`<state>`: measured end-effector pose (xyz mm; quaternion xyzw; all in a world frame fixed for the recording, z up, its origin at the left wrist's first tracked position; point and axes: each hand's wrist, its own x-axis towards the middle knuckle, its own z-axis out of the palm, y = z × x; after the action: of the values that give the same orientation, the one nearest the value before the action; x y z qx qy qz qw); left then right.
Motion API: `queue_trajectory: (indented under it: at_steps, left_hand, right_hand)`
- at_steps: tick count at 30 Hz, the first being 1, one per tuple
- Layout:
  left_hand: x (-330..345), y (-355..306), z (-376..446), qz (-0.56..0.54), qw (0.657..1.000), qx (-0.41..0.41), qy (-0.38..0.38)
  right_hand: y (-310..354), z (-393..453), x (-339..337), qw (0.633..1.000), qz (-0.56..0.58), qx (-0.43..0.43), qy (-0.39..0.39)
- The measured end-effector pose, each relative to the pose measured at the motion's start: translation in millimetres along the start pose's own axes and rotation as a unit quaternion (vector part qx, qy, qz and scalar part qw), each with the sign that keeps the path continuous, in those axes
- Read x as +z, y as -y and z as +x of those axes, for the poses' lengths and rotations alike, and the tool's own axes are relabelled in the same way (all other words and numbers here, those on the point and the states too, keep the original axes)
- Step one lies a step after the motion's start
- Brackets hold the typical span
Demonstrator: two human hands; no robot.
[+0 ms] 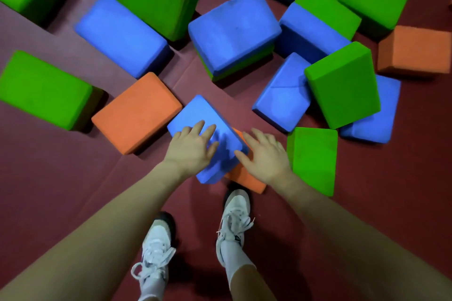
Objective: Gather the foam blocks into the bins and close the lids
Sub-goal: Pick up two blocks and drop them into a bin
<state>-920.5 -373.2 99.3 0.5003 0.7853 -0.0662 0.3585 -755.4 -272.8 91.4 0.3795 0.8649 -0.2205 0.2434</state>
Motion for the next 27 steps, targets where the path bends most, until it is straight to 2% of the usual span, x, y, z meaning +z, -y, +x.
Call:
queue_trajectory:
  at_steps: [7,10,14,19,22,24,27]
  left_hand:
    - [45,-4,56,-0.01,0.999,-0.004,0.043]
    - [55,9,62,0.015,0.998,0.01,0.061]
    - [67,26,48,0.016,0.999,0.03,0.033]
    - [77,38,7,-0.036,0.997,0.026,-0.058]
    - [85,50,-22,-0.07,0.995,0.004,-0.072]
    - [93,59,-40,-0.083,0.994,-0.002,-0.065]
    - [115,71,-63,-0.057,0.996,0.018,-0.06]
  right_hand:
    - [-15,26,55,0.997,0.063,0.02,0.031]
    - [-13,28,72,0.989,0.14,0.022,0.04]
    - [-2,19,86,0.978,0.21,-0.008,-0.009]
    - [36,-9,104,0.974,0.179,-0.011,-0.141]
    - [56,-27,116,0.974,0.152,-0.047,-0.163]
    - [65,-39,131,0.971,0.173,-0.068,-0.148]
    - [73,-54,153,0.971,0.222,-0.06,-0.064]
